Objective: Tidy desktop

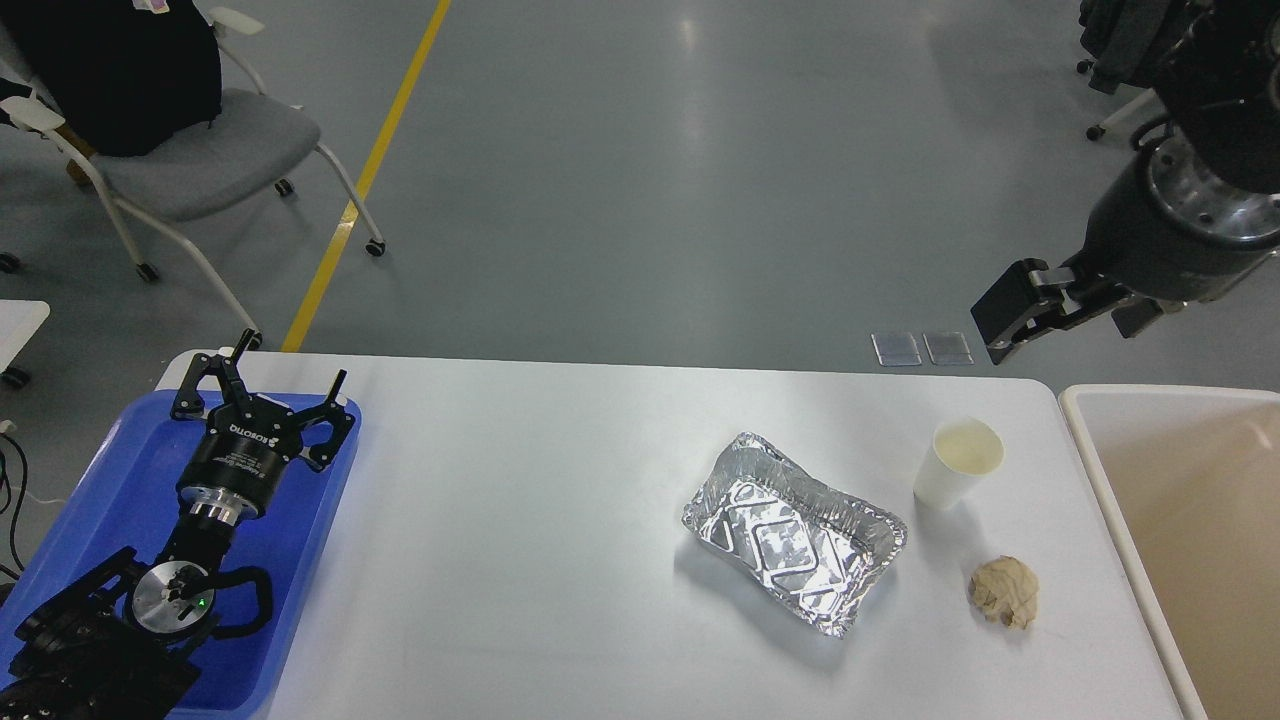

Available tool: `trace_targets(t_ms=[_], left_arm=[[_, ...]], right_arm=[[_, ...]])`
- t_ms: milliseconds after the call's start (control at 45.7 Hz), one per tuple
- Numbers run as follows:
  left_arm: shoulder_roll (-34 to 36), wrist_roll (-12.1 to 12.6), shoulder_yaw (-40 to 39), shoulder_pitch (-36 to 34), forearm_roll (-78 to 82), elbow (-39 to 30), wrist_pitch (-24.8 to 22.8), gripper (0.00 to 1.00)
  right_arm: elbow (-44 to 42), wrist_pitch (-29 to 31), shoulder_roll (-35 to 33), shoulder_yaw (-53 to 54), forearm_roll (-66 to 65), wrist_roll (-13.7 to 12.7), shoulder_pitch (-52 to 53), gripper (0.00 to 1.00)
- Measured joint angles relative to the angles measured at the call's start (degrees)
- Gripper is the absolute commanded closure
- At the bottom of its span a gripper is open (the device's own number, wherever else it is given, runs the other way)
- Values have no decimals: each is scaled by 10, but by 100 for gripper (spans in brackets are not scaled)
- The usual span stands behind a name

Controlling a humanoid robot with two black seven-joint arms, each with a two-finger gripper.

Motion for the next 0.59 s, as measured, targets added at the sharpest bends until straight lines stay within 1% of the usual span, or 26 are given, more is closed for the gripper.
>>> trace_targets(t_ms=[219, 591], left_arm=[[-1, 0, -1, 0, 0, 0, 0, 1], [-2, 0, -1, -1, 0, 0, 0, 1]], right_arm=[[-3, 13, 8, 19, 8, 0, -13, 0], [-10, 19, 4, 27, 12, -1, -33, 0]])
